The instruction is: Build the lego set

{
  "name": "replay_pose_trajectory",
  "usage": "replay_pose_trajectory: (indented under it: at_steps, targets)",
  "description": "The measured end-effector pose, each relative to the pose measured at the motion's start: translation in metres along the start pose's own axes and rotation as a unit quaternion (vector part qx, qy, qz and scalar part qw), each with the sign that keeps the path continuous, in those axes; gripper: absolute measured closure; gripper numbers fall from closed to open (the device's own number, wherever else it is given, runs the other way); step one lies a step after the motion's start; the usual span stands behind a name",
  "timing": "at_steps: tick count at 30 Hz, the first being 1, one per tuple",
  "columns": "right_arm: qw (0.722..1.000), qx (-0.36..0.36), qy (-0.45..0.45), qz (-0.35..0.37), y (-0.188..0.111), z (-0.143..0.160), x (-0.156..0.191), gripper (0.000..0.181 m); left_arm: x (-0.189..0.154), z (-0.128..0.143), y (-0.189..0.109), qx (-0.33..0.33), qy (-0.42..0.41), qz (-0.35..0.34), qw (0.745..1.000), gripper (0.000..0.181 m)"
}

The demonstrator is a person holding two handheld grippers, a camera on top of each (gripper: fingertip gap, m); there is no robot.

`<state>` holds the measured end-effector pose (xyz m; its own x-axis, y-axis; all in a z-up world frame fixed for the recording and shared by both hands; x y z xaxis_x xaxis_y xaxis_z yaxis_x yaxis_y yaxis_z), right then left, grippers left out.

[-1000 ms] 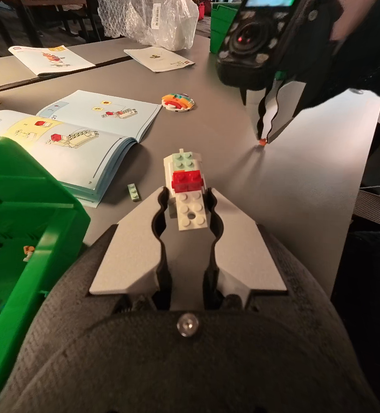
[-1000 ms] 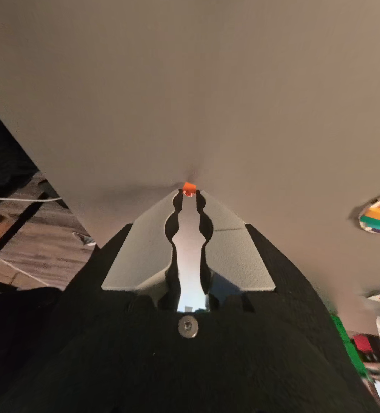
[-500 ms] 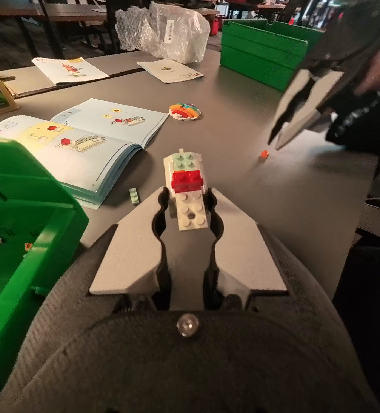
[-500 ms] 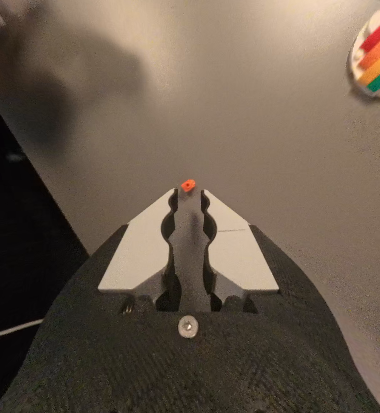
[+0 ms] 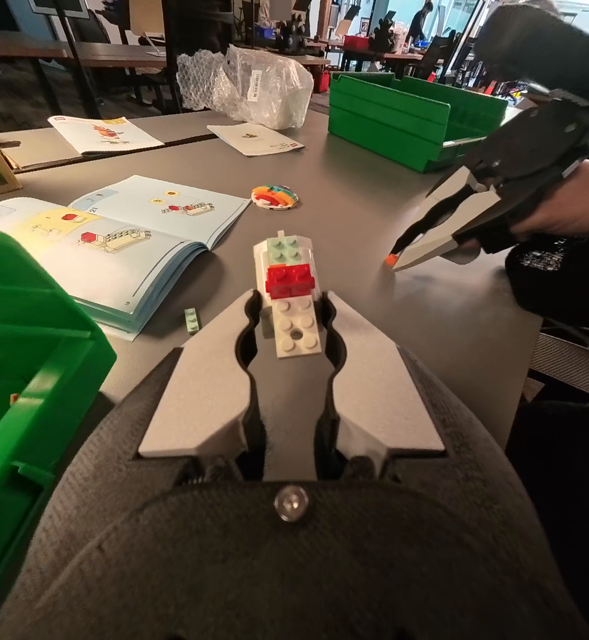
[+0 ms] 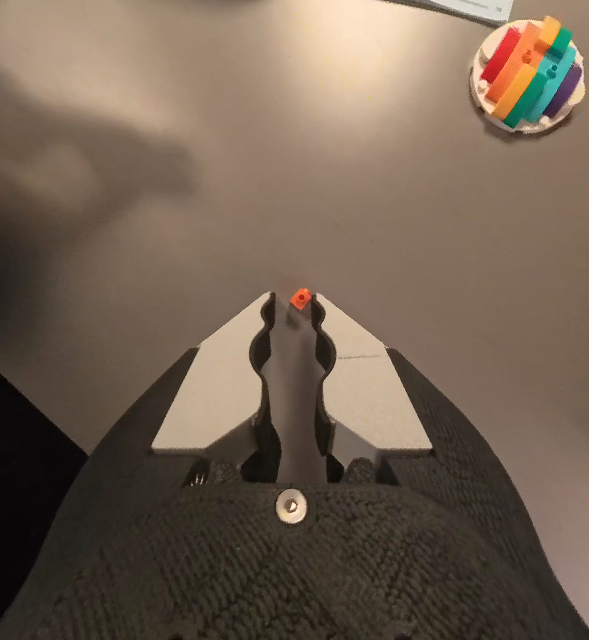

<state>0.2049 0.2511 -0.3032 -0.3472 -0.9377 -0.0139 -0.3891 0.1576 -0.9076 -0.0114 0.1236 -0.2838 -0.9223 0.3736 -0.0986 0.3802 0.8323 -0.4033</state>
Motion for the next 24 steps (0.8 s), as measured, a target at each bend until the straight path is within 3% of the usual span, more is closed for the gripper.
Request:
replay_pose_trajectory:
  at_steps: [1, 4, 6, 9, 11, 13, 18, 24]
  targets:
    - [1.000, 0.003, -0.001, 0.004, 0.000, -0.001, -0.001, 0.167, 0.000, 0.000, 0.000, 0.003, 0.002, -0.001, 1.000, 0.146]
    - [1.000, -0.017, -0.021, 0.007, -0.004, -0.008, 0.002, 0.172, -0.001, 0.001, 0.004, 0.018, 0.011, -0.014, 1.000, 0.147]
    - [0.992, -0.099, -0.073, -0.025, -0.014, -0.025, 0.016, 0.172, -0.002, 0.001, 0.006, 0.025, 0.014, -0.028, 0.999, 0.147]
    - [0.938, -0.288, -0.168, -0.099, -0.040, -0.053, 0.054, 0.172, -0.010, -0.003, 0.009, 0.005, -0.011, -0.013, 1.000, 0.147]
    - [0.900, -0.368, -0.202, -0.115, -0.050, -0.065, 0.075, 0.172, -0.016, -0.005, 0.014, -0.005, -0.035, 0.005, 0.999, 0.147]
    - [0.893, -0.381, -0.214, -0.109, -0.046, -0.073, 0.085, 0.172, -0.020, -0.007, 0.018, -0.007, -0.043, 0.010, 0.999, 0.147]
    - [0.908, -0.352, -0.201, -0.103, -0.024, -0.082, 0.088, 0.172, -0.025, -0.008, 0.021, -0.014, -0.043, 0.020, 0.999, 0.147]
    - [0.911, -0.347, -0.189, -0.116, -0.023, -0.085, 0.086, 0.172, -0.024, -0.009, 0.021, -0.016, -0.045, 0.021, 0.999, 0.146]
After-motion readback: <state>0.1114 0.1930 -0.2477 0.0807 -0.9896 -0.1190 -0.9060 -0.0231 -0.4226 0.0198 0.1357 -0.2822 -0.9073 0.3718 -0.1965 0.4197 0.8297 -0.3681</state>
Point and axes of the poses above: each gripper's, where its closed fingertips meet, y out along the fingers, z out of its underside, x = y × z across the jaws, the point moved 8 cm from there along -y, back along the fingers, and after that the axes turned 9 degrees about x, right-handed, at the moved point
